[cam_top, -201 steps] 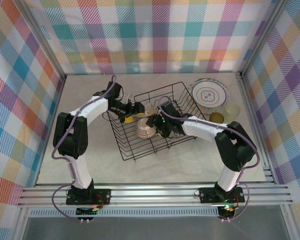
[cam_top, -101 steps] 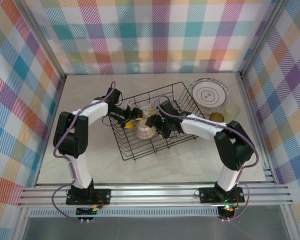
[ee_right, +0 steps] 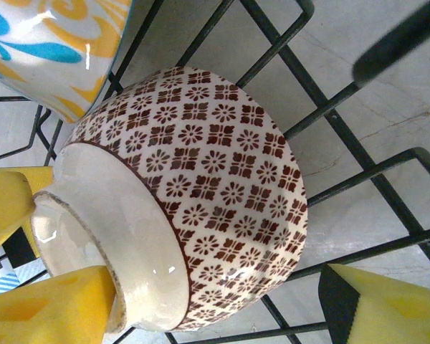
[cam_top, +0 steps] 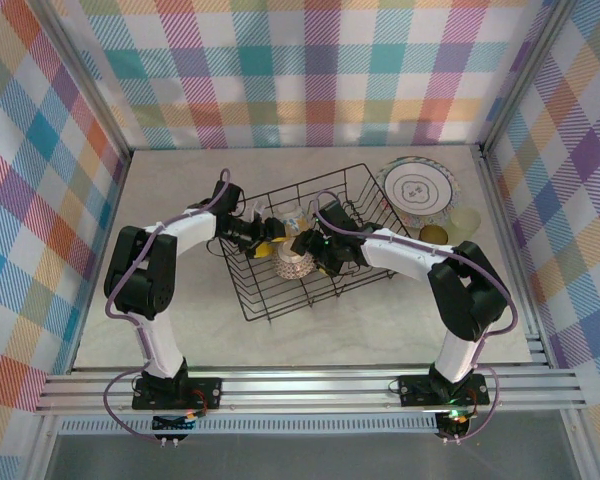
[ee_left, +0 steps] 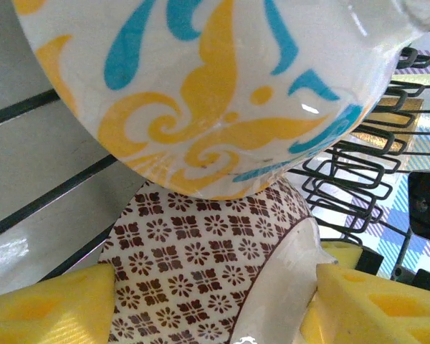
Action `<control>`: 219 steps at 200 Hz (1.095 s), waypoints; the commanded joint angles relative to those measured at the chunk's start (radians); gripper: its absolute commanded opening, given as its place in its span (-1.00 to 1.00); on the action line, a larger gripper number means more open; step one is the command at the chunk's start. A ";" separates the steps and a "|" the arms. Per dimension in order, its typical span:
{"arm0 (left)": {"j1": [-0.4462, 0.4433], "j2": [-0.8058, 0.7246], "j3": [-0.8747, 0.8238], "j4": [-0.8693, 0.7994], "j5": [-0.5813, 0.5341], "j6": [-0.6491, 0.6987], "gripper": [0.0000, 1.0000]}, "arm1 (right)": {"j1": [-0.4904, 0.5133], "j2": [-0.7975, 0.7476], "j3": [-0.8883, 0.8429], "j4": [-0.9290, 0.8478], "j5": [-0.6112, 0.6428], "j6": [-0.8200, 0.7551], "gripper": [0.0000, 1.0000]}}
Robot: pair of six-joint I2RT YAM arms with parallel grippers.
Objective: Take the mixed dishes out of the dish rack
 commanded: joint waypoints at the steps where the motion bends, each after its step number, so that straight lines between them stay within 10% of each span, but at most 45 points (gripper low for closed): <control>1: -0.049 0.014 -0.045 -0.010 -0.002 -0.036 0.38 | 0.009 0.062 -0.042 -0.038 -0.025 -0.003 0.54; 219: 0.009 -0.059 0.049 -0.206 -0.011 0.090 1.00 | -0.022 -0.016 -0.334 0.219 -0.008 0.065 -0.70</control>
